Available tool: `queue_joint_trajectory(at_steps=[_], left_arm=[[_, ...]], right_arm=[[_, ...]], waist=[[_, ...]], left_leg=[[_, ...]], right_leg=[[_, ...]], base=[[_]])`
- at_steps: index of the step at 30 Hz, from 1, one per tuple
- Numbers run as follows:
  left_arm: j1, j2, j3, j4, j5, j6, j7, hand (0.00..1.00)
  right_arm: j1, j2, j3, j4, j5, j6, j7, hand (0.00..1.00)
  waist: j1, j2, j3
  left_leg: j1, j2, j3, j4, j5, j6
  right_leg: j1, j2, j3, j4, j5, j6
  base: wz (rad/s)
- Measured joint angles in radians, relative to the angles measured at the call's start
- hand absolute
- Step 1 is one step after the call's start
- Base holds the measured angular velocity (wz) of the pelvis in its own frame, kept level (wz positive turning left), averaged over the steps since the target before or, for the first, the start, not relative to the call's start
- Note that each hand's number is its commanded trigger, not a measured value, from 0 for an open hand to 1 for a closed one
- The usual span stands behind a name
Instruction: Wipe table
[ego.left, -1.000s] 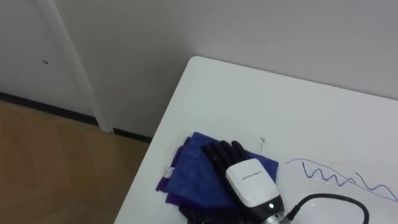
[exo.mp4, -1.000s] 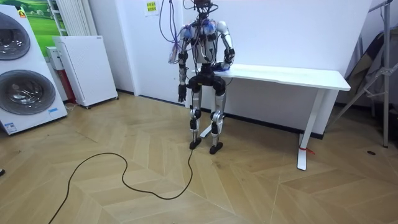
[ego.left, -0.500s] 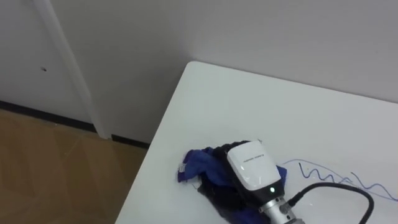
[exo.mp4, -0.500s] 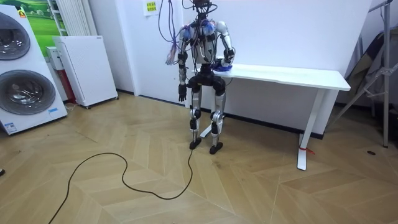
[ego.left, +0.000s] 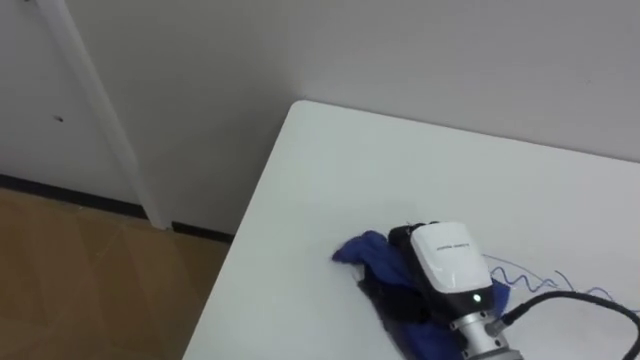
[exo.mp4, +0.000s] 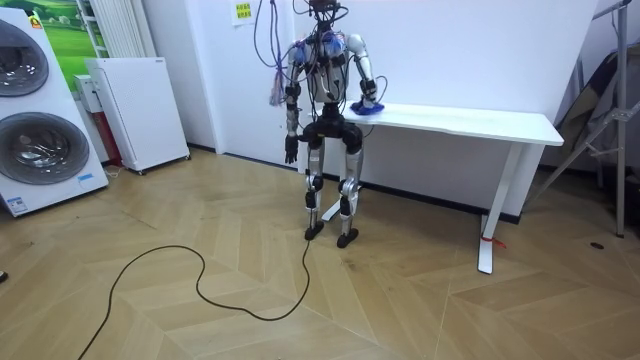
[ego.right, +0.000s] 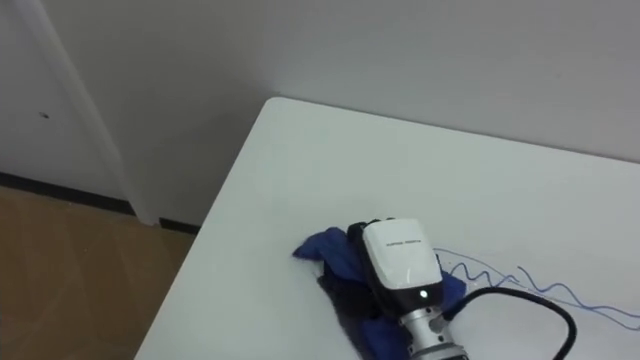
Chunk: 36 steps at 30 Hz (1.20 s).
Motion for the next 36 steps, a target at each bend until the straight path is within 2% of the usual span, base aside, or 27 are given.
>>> queue_joint_trajectory(at_steps=[2,5,9,11,14,16,17,19,20,21,22,24,25,26,28,30,32,36], left_arm=[[0.014,-0.004,0.002,-0.008,-0.001,0.001,0.0,0.0],[0.02,-0.005,-0.003,-0.013,-0.003,0.002,0.0,0.0],[0.023,-0.007,-0.013,-0.013,-0.008,0.004,-0.003,0.0],[0.026,-0.015,0.003,-0.013,0.004,0.005,-0.002,0.0],[0.039,-0.019,0.016,-0.033,0.001,0.006,-0.004,0.0],[0.059,-0.015,0.019,-0.052,-0.01,0.008,-0.004,0.0],[0.067,-0.013,0.019,-0.061,-0.011,0.007,-0.004,0.0],[0.096,-0.007,0.025,-0.104,-0.01,0.008,-0.005,0.0],[0.098,-0.003,0.025,-0.109,-0.013,0.006,-0.006,0.0],[0.099,0.0,0.025,-0.108,-0.018,0.007,-0.007,0.0],[0.099,0.006,0.032,-0.109,-0.032,0.005,-0.008,0.0],[0.109,0.015,0.047,-0.106,-0.031,-0.001,-0.009,0.0],[0.121,0.019,0.063,-0.107,-0.03,-0.002,-0.01,0.0],[0.127,0.021,0.075,-0.109,-0.029,-0.002,-0.01,0.0],[0.158,0.021,0.13,-0.108,-0.017,0.0,-0.009,0.0],[0.177,0.025,0.167,-0.108,-0.019,0.0,-0.006,0.0],[0.185,0.031,0.183,-0.108,-0.015,0.001,-0.002,0.0],[0.186,0.025,0.194,-0.11,0.004,0.0,-0.002,0.0]], right_arm=[[-0.007,0.011,0.0,0.012,0.106,0.01,0.031,1.0],[-0.019,0.012,0.001,0.02,0.176,0.013,0.058,1.0],[-0.125,0.039,0.002,0.065,0.259,0.056,0.138,1.0],[-0.224,0.044,-0.004,0.114,0.289,0.077,0.177,1.0],[-0.334,0.044,-0.038,0.2,0.306,0.084,0.198,1.0],[-0.435,0.036,-0.076,0.325,0.374,0.084,0.198,1.0],[-0.452,0.033,-0.09,0.346,0.389,0.084,0.196,1.0],[-0.487,-0.007,-0.124,0.413,0.459,0.074,0.193,1.0],[-0.496,-0.036,-0.132,0.446,0.491,0.069,0.179,1.0],[-0.502,-0.048,-0.135,0.465,0.506,0.057,0.171,1.0],[-0.501,-0.067,-0.157,0.503,0.533,0.038,0.157,1.0],[-0.492,-0.078,-0.21,0.576,0.537,0.022,0.134,1.0],[-0.477,-0.079,-0.254,0.61,0.543,0.018,0.116,1.0],[-0.457,-0.08,-0.28,0.622,0.544,0.017,0.106,1.0],[-0.38,-0.081,-0.359,0.643,0.545,0.005,0.071,1.0],[-0.314,-0.081,-0.41,0.648,0.548,-0.006,0.051,1.0],[-0.258,-0.087,-0.455,0.67,0.554,-0.017,0.025,1.0],[-0.171,-0.088,-0.518,0.67,0.553,-0.035,-0.021,1.0]], waist=[[0.002,0.0,0.0004],[0.007,0.004,0.0022],[0.008,0.006,0.0125],[0.019,0.003,0.0192],[0.038,0.002,0.0204],[0.04,0.0,0.0194],[0.04,0.002,0.0203],[0.04,0.004,0.0186],[0.037,0.006,0.0197],[0.033,0.008,0.0207],[0.03,0.009,0.0205],[0.013,0.009,0.0185],[-0.005,0.009,0.0135],[-0.008,0.009,0.0134],[-0.024,0.01,-0.0012],[-0.03,0.006,-0.0093],[-0.058,-0.002,-0.0092],[-0.076,-0.005,-0.0126]], left_leg=[[0.0,0.0,-0.002,0.001,0.0,0.0],[-0.001,0.0,-0.002,0.003,0.0,0.0],[-0.006,0.001,0.001,0.012,-0.001,-0.001],[-0.023,0.0,0.001,0.017,-0.001,-0.001],[-0.04,0.0,0.001,0.025,0.0,-0.001],[-0.042,0.0,-0.011,0.026,0.0,-0.001],[-0.045,0.0,-0.014,0.026,0.0,-0.001],[-0.065,0.0,-0.018,0.031,0.0,-0.001],[-0.074,0.0,-0.023,0.033,0.0,-0.001],[-0.076,0.0,-0.026,0.033,0.0,-0.001],[-0.076,0.0,-0.027,0.032,0.001,-0.001],[-0.069,0.0,-0.031,0.034,0.001,-0.001],[-0.062,0.0,-0.03,0.035,0.001,-0.001],[-0.055,0.0,-0.028,0.035,0.001,-0.001],[-0.034,-0.001,-0.014,0.032,0.0,0.0],[-0.016,-0.001,-0.006,0.027,-0.002,0.003],[-0.002,-0.001,0.002,0.035,-0.01,0.006],[0.009,0.0,0.008,0.053,-0.016,0.006]], right_leg=[[0.001,0.0,0.0,0.0,0.0,0.0],[0.0,0.0,0.001,0.0,0.0,0.0],[-0.004,0.0,0.002,0.002,-0.001,-0.002],[-0.022,0.0,0.006,0.005,-0.001,-0.002],[-0.042,0.0,0.005,0.009,-0.001,-0.003],[-0.044,-0.002,-0.012,0.009,-0.001,-0.003],[-0.045,-0.002,-0.015,0.007,-0.001,-0.003],[-0.058,-0.004,-0.028,0.005,-0.001,-0.003],[-0.063,-0.005,-0.036,0.007,-0.001,-0.003],[-0.064,-0.006,-0.04,0.006,-0.001,-0.003],[-0.061,-0.007,-0.047,0.002,-0.001,-0.003],[-0.046,-0.009,-0.051,-0.001,-0.001,-0.003],[-0.034,-0.012,-0.057,-0.002,-0.002,-0.002],[-0.029,-0.013,-0.056,-0.001,-0.003,0.0],[-0.013,-0.016,-0.05,-0.001,-0.007,0.006],[0.004,-0.017,-0.052,0.002,-0.011,0.008],[0.027,-0.019,-0.051,0.002,-0.021,0.008],[0.043,-0.02,-0.049,0.003,-0.025,0.009]], base=[[0.0],[-0.01],[-0.03],[-0.02],[0.02],[0.19],[0.23],[0.17],[0.12],[0.09],[0.07],[0.17],[0.22],[0.14],[0.0],[-0.02],[0.0],[-0.03]])
